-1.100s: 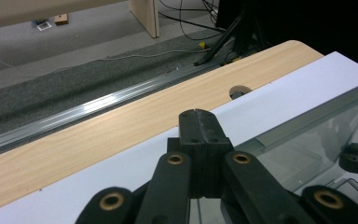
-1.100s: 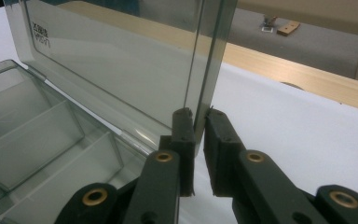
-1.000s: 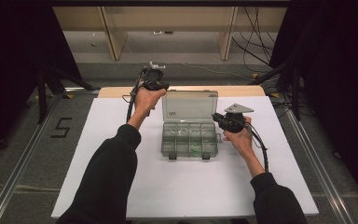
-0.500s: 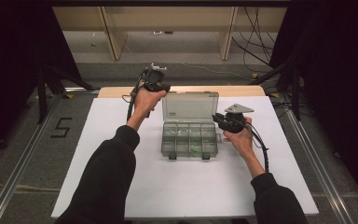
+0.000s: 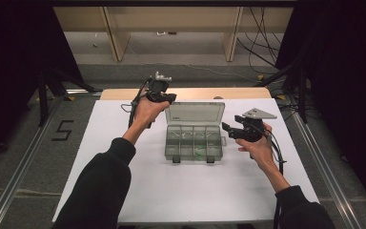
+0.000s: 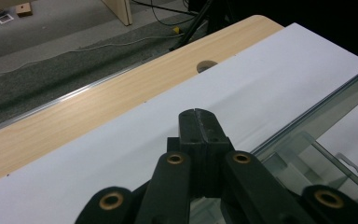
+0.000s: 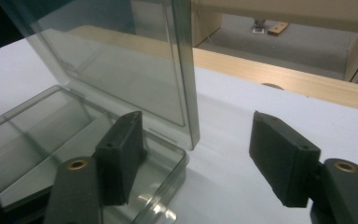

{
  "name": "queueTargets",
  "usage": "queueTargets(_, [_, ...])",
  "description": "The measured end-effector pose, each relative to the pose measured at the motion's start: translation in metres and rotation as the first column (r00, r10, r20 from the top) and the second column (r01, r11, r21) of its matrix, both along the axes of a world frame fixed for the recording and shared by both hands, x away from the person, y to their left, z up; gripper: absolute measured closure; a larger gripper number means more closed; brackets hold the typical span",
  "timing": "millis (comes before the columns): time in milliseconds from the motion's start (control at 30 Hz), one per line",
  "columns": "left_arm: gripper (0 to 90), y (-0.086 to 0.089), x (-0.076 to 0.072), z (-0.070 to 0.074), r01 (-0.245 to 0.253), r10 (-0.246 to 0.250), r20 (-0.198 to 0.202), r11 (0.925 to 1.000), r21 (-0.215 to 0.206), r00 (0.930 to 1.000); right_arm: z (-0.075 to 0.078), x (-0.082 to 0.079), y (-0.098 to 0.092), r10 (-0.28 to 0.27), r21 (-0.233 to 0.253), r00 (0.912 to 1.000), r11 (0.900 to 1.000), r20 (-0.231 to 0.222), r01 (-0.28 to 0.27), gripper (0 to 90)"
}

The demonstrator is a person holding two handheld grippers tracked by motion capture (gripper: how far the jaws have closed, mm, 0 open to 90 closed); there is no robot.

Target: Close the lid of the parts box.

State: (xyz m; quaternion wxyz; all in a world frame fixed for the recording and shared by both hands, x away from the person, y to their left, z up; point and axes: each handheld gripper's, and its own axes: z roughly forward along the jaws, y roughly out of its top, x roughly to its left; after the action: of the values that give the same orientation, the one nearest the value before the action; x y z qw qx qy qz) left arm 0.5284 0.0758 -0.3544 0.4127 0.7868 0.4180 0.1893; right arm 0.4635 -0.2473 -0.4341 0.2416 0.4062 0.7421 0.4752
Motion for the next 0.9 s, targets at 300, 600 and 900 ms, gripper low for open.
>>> queueTargets(300, [90.0,0.004,-0.018,-0.01,0.024,-0.024,-0.004,0.9996,-0.015,0.9997,0.007,-0.024,0.0,0.03,0.01,0.9991,0.999,0.028,-0.031,26.8])
queueTargets(600, [90.0,0.009,-0.038,-0.022,0.044,-0.044,0.003,0.9968,-0.067,0.999,0.019,-0.047,0.007,0.059,-0.002,0.9968,0.998,0.054,-0.059,20.7])
queueTargets(900, [90.0,0.01,-0.057,-0.034,0.07,-0.068,0.024,0.9937,-0.087,0.9974,0.019,-0.061,0.009,0.079,0.005,0.9963,0.997,0.033,-0.079,17.4])
